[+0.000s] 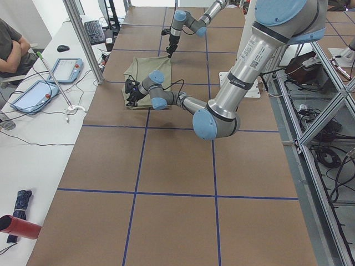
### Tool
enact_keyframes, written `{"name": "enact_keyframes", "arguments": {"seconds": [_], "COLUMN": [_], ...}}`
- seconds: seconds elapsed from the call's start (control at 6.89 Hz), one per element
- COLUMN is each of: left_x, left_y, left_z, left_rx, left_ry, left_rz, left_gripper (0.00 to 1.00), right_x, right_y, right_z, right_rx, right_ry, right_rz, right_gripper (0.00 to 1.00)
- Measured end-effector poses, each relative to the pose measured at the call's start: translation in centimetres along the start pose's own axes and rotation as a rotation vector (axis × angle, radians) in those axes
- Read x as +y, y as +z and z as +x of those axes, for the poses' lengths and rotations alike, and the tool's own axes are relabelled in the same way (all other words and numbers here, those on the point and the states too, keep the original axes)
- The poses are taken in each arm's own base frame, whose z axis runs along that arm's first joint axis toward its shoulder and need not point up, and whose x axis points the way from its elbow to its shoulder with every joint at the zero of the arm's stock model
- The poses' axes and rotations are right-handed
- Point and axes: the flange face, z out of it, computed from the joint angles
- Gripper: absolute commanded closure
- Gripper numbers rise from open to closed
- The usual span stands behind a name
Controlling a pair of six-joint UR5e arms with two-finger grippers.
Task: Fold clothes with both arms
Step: 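Drag the grasped corner toward the robot with the right gripper, rotating the shirt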
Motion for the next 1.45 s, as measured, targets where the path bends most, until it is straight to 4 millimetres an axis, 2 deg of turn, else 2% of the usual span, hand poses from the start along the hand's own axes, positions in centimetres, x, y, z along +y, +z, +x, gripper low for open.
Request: {"name": "enact_keyframes", "arguments": {"seconds": [0.15, 0.29, 0.44, 0.58, 0.73, 1.02, 1.16, 1.31, 1.45], "left_x": [-0.1, -0.3, -0.4, -0.5, -0.5, 0.2, 0.4, 0.4, 0.3], "left_y": [-0.3, -0.6, -0.9, -1.5, -2.6, -4.9, -5.4, -6.0, -6.8], "left_z": [0.2, 0.5, 0.8, 1.1, 1.3, 1.8, 2.1, 2.6, 3.2], "left_rx": [0.007, 0.014, 0.023, 0.034, 0.052, 0.106, 0.121, 0.136, 0.145], "left_ry": [-0.001, -0.002, -0.003, -0.005, -0.008, -0.02, -0.035, -0.046, -0.051], "left_rz": [0.002, 0.004, 0.006, 0.008, 0.007, -0.049, -0.069, -0.076, -0.079], "left_gripper": [0.57, 0.57, 0.57, 0.57, 0.56, 0.55, 0.54, 0.54, 0.54], "right_x": [0.9, 2.0, 3.9, 6.1, 8.5, 14.1, 16.9, 19.5, 21.7], "right_y": [-3.0, -6.3, -9.2, -11.2, -11.9, -12.0, -11.9, -11.7, -11.5], "right_z": [2.0, 4.9, 8.0, 10.5, 11.9, 13.0, 13.8, 14.8, 15.8], "right_rx": [-0.015, -0.013, 0.008, 0.043, 0.084, 0.161, 0.199, 0.238, 0.273], "right_ry": [-0.005, 0.001, 0.012, 0.016, 0.017, -0.002, -0.029, -0.061, -0.085], "right_rz": [-0.036, -0.084, -0.155, -0.242, -0.334, -0.519, -0.587, -0.639, -0.675], "right_gripper": [1.0, 1.0, 1.0, 1.0, 1.0, 1.0, 0.85, 0.01, 0.0]}}
